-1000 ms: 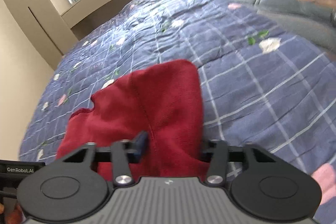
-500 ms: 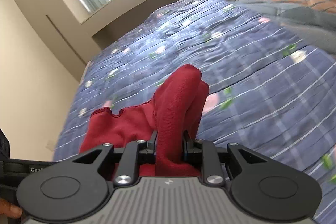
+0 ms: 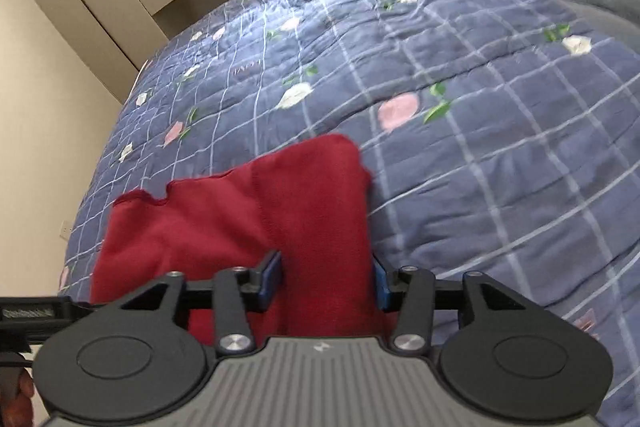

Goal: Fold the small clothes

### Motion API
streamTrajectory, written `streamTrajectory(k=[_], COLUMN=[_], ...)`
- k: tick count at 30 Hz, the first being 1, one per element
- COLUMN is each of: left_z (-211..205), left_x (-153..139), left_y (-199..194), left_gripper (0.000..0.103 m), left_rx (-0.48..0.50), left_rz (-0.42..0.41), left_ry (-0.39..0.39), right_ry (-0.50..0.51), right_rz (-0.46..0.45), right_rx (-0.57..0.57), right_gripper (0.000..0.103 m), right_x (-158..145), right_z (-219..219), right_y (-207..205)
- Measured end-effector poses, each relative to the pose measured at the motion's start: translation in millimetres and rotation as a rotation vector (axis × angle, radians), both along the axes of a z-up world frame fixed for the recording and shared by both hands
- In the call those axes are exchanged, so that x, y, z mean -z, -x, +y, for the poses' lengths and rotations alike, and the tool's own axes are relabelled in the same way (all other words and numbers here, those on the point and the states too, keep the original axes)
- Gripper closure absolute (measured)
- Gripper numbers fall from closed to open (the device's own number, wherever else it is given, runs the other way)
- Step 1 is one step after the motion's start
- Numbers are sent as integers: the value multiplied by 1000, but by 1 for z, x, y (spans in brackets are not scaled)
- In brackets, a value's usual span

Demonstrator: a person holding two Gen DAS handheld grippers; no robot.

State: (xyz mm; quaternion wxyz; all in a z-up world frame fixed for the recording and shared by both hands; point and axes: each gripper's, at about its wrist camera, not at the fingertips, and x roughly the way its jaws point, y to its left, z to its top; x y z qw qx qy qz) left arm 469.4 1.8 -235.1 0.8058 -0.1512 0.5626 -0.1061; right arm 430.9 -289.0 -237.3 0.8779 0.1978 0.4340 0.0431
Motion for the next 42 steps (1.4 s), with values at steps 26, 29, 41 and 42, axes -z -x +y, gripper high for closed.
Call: streamTrajectory(k=[26, 29, 41, 42], left_z=[-49, -55, -59, -58], left_x=[-189, -224, -312, -313], left_y=[187, 239, 406, 416], left_gripper=[1, 1, 1, 1], left_rx=[-235, -292, -408, -400], left_rz=[-329, -381, -498, -496], left_ry=[-208, -233, -339, -339], right_ry=[157, 154, 139, 142], right_rz=[-418, -416, -335, -328], right_rx=[-212, -258, -332, -335], right_gripper=[0, 0, 0, 0], right_x=[-208, -230, -269, -270], right_z=[-40, -42, -27, -24], right_y=[200, 234, 339, 343])
